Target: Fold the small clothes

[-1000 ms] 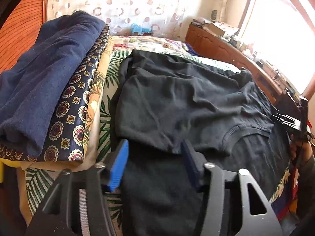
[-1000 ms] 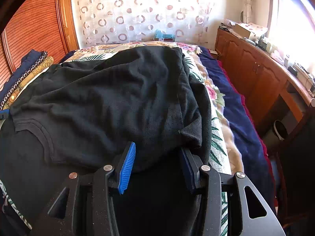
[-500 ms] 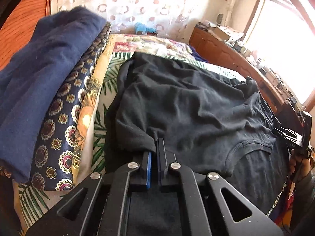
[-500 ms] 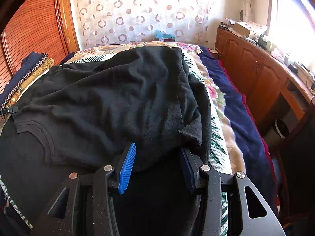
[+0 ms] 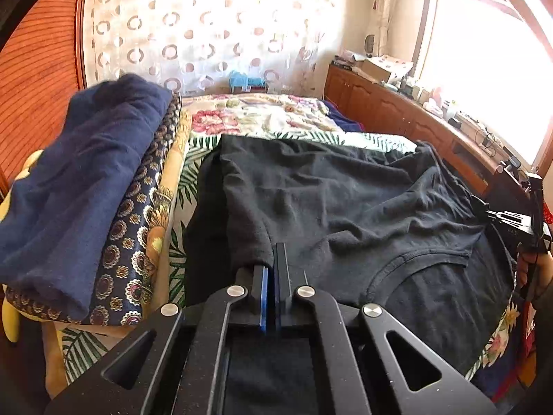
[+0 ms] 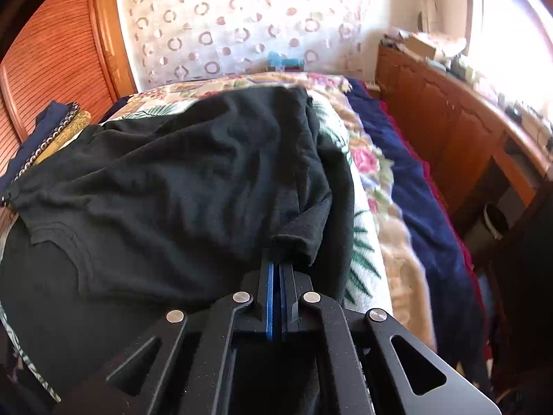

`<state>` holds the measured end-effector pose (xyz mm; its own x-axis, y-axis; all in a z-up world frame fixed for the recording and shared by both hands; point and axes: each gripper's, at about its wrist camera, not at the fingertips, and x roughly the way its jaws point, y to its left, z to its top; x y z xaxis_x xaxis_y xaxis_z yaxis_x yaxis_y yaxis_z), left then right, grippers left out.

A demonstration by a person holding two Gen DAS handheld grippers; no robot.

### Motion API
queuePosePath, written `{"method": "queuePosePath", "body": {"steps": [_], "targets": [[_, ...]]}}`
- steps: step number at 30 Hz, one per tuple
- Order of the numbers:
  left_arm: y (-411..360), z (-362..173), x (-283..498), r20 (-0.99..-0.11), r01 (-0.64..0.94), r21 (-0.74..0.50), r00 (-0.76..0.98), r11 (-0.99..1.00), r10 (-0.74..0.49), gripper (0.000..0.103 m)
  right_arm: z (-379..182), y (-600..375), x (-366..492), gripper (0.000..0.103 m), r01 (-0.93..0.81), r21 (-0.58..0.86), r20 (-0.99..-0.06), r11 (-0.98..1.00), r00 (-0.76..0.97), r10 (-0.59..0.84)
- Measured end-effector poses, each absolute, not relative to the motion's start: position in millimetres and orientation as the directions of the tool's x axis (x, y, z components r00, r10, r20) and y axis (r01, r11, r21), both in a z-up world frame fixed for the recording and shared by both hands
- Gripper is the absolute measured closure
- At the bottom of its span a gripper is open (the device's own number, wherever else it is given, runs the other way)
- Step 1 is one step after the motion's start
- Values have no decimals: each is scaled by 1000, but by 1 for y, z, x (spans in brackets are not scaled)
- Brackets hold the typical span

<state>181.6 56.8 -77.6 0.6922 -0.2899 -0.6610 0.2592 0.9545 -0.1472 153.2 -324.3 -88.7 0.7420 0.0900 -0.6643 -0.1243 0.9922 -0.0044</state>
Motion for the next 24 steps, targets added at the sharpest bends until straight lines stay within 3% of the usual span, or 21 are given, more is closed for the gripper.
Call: {"method": "queuePosePath", "body": {"steps": [14, 24], "targets": [[69, -16, 107, -500, 299, -181, 792, 937, -350, 100, -21, -326, 77, 101, -148, -54, -503, 987, 858, 101], [70, -66, 72, -597, 274, -176, 734, 946, -323, 100, -49, -339, 30, 101, -164, -50, -556, 985, 824, 109]]}}
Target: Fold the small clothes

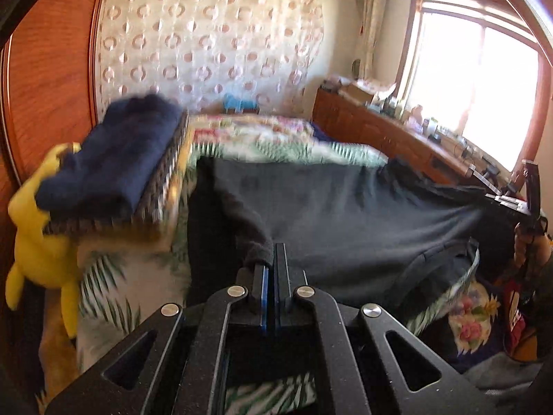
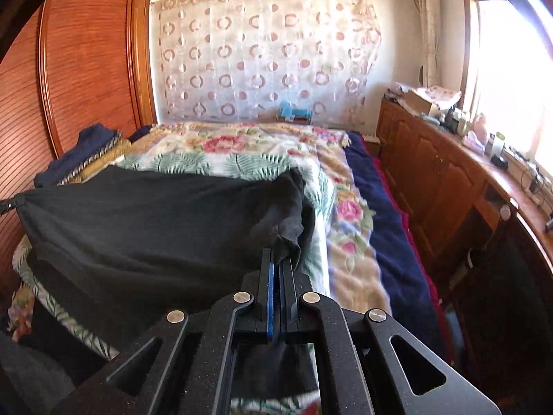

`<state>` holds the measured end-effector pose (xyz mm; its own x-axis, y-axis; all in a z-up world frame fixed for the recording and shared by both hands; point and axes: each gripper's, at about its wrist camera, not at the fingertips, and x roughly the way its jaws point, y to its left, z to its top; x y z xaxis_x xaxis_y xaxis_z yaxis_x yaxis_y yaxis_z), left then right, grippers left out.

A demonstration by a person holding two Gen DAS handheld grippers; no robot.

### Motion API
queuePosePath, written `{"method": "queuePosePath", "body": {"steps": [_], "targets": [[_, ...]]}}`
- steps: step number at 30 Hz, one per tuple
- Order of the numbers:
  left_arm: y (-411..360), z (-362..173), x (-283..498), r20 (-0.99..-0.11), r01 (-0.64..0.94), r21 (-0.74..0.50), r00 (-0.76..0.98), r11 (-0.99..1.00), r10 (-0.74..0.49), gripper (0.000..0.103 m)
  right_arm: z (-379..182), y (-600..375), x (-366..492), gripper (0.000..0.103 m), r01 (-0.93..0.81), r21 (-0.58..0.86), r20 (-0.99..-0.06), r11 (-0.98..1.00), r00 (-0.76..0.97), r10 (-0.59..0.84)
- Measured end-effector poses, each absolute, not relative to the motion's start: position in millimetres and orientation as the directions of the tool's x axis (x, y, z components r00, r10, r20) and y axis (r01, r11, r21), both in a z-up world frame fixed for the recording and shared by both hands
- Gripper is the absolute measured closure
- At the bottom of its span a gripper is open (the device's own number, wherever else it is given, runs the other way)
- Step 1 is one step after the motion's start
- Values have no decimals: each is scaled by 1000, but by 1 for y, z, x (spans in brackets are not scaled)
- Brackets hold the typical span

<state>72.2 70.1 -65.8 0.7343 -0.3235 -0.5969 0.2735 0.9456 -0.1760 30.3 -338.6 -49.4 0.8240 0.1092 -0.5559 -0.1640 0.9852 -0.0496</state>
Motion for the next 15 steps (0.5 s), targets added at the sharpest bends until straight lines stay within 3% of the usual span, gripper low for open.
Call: {"method": "queuePosePath", "body": {"steps": [8, 15], "targets": [[64, -107, 69, -682, 241, -149, 677, 959, -277, 100, -85, -337, 37, 101, -151, -10, -642, 988, 759, 109], [65, -116, 67, -695, 216, -172, 665, 961, -273, 99, -62, -332, 34, 101, -171, -43, -624, 984, 774, 107]]}}
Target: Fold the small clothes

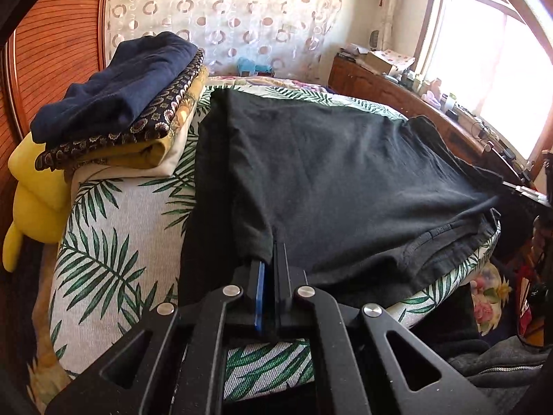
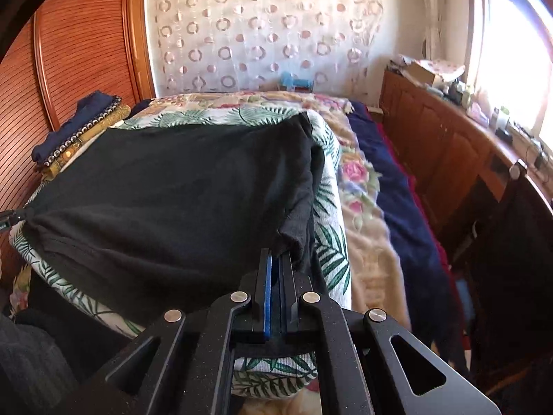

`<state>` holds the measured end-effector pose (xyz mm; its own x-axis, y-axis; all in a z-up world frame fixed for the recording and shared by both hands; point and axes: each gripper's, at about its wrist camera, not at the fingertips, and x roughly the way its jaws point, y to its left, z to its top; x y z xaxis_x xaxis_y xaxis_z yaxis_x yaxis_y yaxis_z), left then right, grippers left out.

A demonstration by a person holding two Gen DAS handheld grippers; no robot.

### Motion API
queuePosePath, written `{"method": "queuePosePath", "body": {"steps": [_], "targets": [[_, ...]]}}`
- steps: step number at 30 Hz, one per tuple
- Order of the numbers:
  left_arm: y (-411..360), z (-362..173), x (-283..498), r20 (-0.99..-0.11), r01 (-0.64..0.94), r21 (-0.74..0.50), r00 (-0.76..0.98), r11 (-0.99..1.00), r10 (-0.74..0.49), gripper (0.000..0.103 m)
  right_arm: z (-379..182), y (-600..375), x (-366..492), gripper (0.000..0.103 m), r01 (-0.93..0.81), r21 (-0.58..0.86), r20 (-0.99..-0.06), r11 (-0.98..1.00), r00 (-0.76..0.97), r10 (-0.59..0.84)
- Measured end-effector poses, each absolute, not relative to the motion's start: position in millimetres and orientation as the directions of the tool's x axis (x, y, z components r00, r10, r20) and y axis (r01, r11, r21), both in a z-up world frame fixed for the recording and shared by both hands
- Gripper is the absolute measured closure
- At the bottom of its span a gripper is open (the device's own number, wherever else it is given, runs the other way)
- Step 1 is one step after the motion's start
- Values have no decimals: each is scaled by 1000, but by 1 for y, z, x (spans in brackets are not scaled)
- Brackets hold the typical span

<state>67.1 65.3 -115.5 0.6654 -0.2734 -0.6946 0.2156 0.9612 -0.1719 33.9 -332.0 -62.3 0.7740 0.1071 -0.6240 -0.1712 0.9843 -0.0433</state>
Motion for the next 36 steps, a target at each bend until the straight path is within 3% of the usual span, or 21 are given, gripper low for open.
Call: {"method": "queuePosePath", "body": {"steps": [3, 5, 8, 13, 15, 22, 24, 25, 33, 35, 36], "targets": [[66, -115, 65, -694, 213, -172, 667, 962, -272, 99, -55, -329, 21, 97, -166, -64, -600, 984, 794, 95], [67, -112, 63, -688, 210, -172, 674, 962, -270, 90, -51, -326, 16, 97, -164, -67, -586, 984, 805, 94], [70, -107, 60, -678, 204, -173, 685, 963, -267, 87, -44, -318, 10, 94, -165, -79, -566, 983, 819, 92], [69, -99, 55, -666, 208, -141, 703, 968, -248, 75, -43, -305, 5, 78, -191, -72, -547, 979, 828, 121], [68, -96, 54, -660, 209, -124, 713, 970, -238, 63, -47, -297, 9, 74, -216, -62, -549, 974, 823, 147], [60, -98, 57, -667, 237, -107, 703, 966, -247, 60, -80, -256, 39, 71, -308, -17, -593, 951, 769, 238], [59, -102, 59, -680, 235, -114, 690, 965, -248, 33, -93, -244, 53, 71, -320, -4, -611, 947, 751, 251], [59, -104, 60, -678, 235, -120, 690, 964, -253, 30, -98, -239, 60, 71, -323, 2, -618, 947, 744, 255], [62, -110, 62, -688, 199, -105, 693, 974, -216, 28, -130, -215, 93, 70, -307, -27, -671, 951, 711, 210], [63, -111, 62, -690, 192, -107, 692, 975, -212, 28, -133, -214, 93, 66, -300, -45, -668, 953, 719, 195], [64, -111, 63, -691, 190, -107, 692, 976, -211, 28, -134, -214, 95, 59, -301, -46, -669, 953, 718, 194]]}}
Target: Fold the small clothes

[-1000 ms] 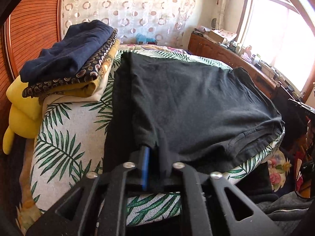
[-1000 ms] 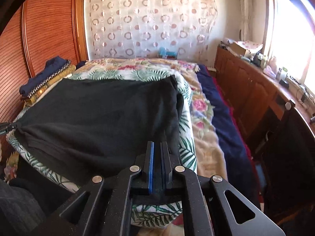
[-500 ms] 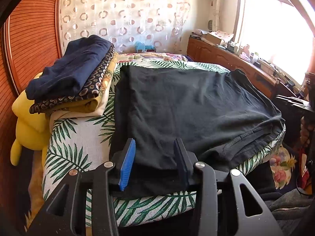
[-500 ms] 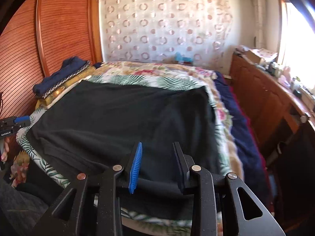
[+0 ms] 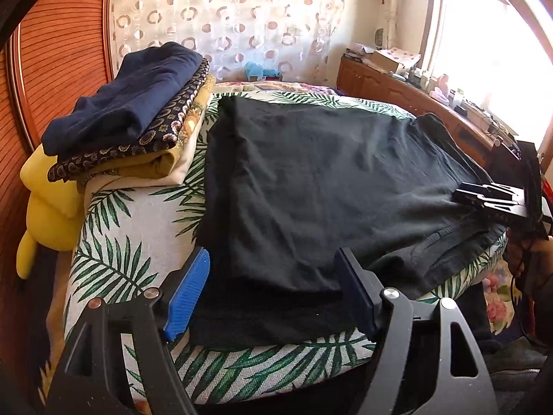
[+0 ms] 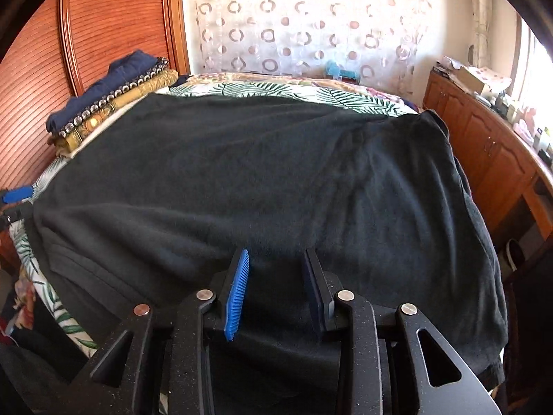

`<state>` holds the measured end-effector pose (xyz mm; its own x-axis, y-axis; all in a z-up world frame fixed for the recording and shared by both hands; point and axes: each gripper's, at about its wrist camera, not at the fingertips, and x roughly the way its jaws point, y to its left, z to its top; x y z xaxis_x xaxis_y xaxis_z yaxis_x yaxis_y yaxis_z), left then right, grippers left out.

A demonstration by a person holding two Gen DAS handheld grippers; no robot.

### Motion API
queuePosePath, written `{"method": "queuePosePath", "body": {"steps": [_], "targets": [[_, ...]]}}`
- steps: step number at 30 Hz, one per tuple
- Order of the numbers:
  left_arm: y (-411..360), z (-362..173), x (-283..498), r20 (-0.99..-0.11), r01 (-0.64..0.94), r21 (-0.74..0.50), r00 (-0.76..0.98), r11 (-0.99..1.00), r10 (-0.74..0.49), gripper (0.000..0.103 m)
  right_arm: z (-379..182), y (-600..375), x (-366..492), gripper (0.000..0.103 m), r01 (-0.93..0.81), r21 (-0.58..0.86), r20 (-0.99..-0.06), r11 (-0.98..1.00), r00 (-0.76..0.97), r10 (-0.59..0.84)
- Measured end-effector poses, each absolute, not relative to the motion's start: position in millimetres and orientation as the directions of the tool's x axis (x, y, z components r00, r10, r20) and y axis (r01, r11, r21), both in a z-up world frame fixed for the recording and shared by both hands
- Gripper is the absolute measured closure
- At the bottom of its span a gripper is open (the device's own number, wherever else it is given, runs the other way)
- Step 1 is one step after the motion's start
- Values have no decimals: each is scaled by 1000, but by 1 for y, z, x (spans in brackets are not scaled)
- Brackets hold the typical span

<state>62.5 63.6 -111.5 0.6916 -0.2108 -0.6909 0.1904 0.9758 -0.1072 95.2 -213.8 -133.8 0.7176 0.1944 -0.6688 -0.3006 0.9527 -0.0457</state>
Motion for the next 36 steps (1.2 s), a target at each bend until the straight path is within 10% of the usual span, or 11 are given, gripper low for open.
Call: {"method": "queuePosePath", "body": {"steps": [9, 36], "targets": [[75, -116, 68, -691, 148, -120, 697, 982, -189, 28, -132, -205, 79, 25, -225, -64, -692, 972, 712, 119], [85, -131, 82, -715, 116, -127, 678, 985, -172, 56, -134, -212, 76, 21, -295, -55, -674, 954, 716, 182]]}}
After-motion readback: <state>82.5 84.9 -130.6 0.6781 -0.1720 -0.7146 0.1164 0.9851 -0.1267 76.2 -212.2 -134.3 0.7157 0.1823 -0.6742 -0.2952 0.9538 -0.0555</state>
